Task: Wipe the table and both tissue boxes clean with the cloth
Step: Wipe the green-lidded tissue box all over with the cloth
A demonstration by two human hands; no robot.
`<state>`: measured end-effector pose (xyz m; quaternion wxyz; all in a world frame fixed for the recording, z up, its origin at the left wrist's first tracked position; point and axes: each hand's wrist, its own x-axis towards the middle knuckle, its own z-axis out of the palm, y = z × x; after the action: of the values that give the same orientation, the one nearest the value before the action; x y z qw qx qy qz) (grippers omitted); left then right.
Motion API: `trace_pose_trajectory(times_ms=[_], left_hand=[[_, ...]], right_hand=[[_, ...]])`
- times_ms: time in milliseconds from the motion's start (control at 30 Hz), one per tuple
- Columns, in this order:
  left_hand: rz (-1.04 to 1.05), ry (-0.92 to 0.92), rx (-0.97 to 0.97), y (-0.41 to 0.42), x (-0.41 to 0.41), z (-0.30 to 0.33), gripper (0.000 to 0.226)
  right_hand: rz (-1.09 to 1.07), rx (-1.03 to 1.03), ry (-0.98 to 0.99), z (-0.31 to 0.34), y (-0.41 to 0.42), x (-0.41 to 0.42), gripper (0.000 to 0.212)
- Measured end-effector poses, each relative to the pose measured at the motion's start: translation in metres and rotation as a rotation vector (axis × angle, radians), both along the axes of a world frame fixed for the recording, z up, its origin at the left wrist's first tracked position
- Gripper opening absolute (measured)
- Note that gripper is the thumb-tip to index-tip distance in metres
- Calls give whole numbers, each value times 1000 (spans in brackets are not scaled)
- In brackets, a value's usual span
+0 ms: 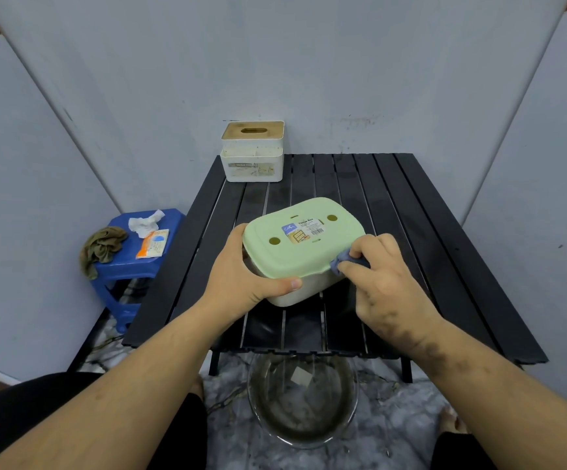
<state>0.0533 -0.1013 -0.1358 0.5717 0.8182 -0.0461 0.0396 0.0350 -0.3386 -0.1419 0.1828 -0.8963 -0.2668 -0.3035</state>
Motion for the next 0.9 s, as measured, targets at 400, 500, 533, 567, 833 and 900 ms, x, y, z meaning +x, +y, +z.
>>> trace_pose_trajectory(times_ms=[400,500,533,567,833,900], left_hand=[[-7,-9,1,-5,-1,-1,90],[-7,-14,18,-5,-4,1,87],[-11,-22,29,-6,-5,2,88],[-18,-33,41,-8,-6,3,90],[-98,-89,17,-20,-20,8,92],[-105,-111,47,-18,-21,7,97]], right_hand=[[-66,190,0,-5,7,-8,25],[-123,267,2,0,-4,-3,23],[-174,367,30,4,-8,-1,22],[-216,474,60,9,-10,1,22],[225,310,159,17,28,-9,17],[144,306,132,20,9,3,16]])
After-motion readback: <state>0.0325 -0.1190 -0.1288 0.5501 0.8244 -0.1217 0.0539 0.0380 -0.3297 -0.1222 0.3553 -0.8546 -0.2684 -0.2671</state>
